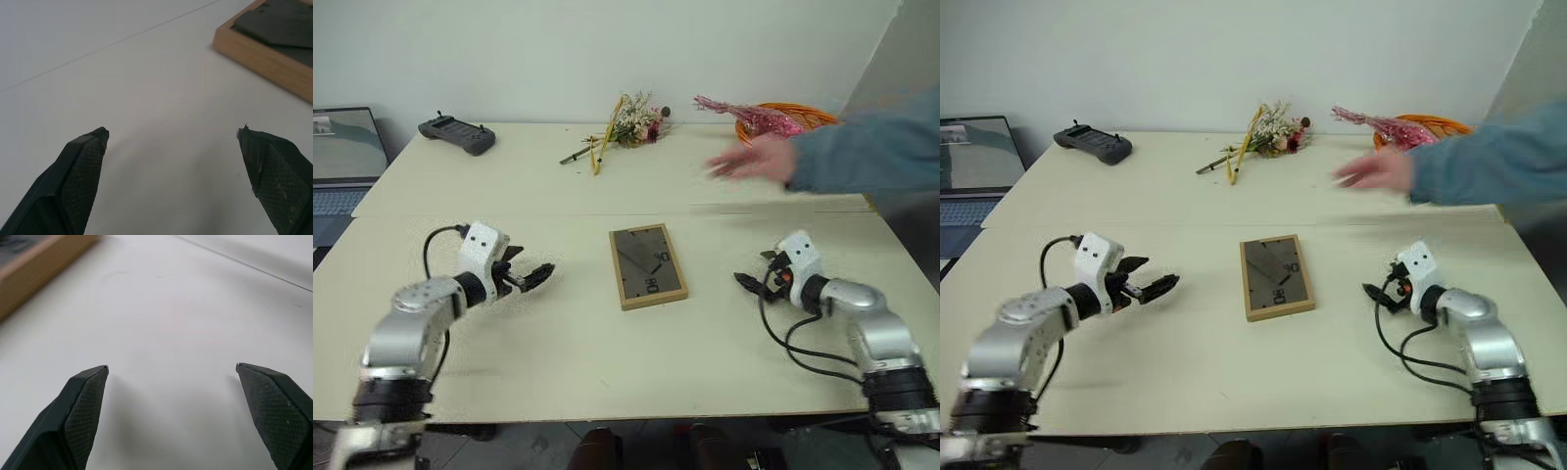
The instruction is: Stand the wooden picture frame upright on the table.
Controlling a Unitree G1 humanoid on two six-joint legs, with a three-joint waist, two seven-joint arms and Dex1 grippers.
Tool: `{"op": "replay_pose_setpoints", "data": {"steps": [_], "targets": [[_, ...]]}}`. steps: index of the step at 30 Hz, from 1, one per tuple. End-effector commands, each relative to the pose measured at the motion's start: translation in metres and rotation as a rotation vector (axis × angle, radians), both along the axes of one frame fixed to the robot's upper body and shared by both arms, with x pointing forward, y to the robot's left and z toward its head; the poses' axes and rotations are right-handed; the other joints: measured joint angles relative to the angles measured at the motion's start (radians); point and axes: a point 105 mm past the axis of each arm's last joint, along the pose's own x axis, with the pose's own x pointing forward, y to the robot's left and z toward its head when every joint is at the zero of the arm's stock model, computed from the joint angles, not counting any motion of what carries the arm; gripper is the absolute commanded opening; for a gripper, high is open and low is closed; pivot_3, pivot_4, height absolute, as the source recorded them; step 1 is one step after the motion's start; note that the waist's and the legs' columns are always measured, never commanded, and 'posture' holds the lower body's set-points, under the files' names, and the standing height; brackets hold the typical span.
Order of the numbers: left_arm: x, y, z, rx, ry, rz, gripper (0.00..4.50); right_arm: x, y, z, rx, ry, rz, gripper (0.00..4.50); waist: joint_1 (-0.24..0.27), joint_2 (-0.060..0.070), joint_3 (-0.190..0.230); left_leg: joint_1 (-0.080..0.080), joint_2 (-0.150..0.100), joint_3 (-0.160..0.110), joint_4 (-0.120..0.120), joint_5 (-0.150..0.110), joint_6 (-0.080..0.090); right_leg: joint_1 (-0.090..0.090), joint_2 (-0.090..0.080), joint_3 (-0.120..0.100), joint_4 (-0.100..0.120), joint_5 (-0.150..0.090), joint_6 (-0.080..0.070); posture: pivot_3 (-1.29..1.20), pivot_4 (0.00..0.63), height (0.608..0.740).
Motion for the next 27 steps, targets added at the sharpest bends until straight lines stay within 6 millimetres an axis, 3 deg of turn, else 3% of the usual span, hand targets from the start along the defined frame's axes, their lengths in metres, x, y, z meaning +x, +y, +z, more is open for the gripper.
{"op": "replay_pose_setpoints", "data": {"steps": [1, 6, 15, 19, 23, 27], "targets": [[-0.002, -0.005, 0.013, 0.045, 0.011, -0.122, 4.50, -0.011, 0.010, 0.026, 0.015, 0.025, 0.197, 4.45, -0.001, 0.000, 0.000, 0.001, 0.000, 0.000, 0.000, 0.000, 0.000, 0.000, 0.000, 0.000, 0.000, 0.000, 0.000, 0.00, 0.150, 0.740], [0.005, -0.005, 0.019, 0.080, 0.001, -0.166, 4.50, -0.006, 0.013, 0.050, 0.018, 0.023, 0.279, 4.45, -0.003, 0.000, 0.000, 0.001, 0.001, 0.000, 0.000, 0.000, 0.000, 0.001, 0.000, 0.000, 0.000, 0.000, 0.000, 0.00, 0.150, 0.740], [0.013, -0.008, 0.022, 0.120, 0.014, -0.235, 4.50, 0.011, 0.015, 0.057, -0.058, -0.005, 0.337, 4.45, -0.001, 0.000, 0.000, -0.001, 0.001, 0.001, 0.001, 0.000, 0.000, 0.000, 0.000, 0.000, 0.000, 0.000, 0.000, 0.00, 0.150, 0.740], [0.022, -0.009, 0.018, 0.136, 0.008, -0.238, 3.80, 0.030, 0.017, 0.052, -0.132, -0.067, 0.297, 4.50, -0.002, 0.000, 0.000, -0.001, 0.001, 0.001, 0.001, 0.000, 0.000, -0.001, 0.000, 0.000, 0.001, 0.000, 0.000, 0.00, 0.150, 0.740], [0.035, -0.015, 0.003, 0.188, -0.008, -0.213, 2.96, 0.049, 0.026, 0.038, -0.182, -0.080, 0.237, 3.80, -0.002, 0.000, 0.000, -0.002, 0.001, 0.002, 0.002, 0.000, 0.000, -0.002, -0.001, 0.001, 0.001, 0.000, 0.000, 0.00, 0.150, 0.740], [0.047, -0.031, -0.009, 0.217, -0.038, -0.210, 2.03, 0.054, 0.048, 0.022, -0.190, -0.086, 0.255, 2.79, -0.002, 0.000, 0.000, -0.003, 0.001, 0.002, 0.002, 0.000, -0.001, -0.003, -0.001, 0.001, 0.001, 0.000, 0.000, 0.00, 0.150, 0.740]]}}
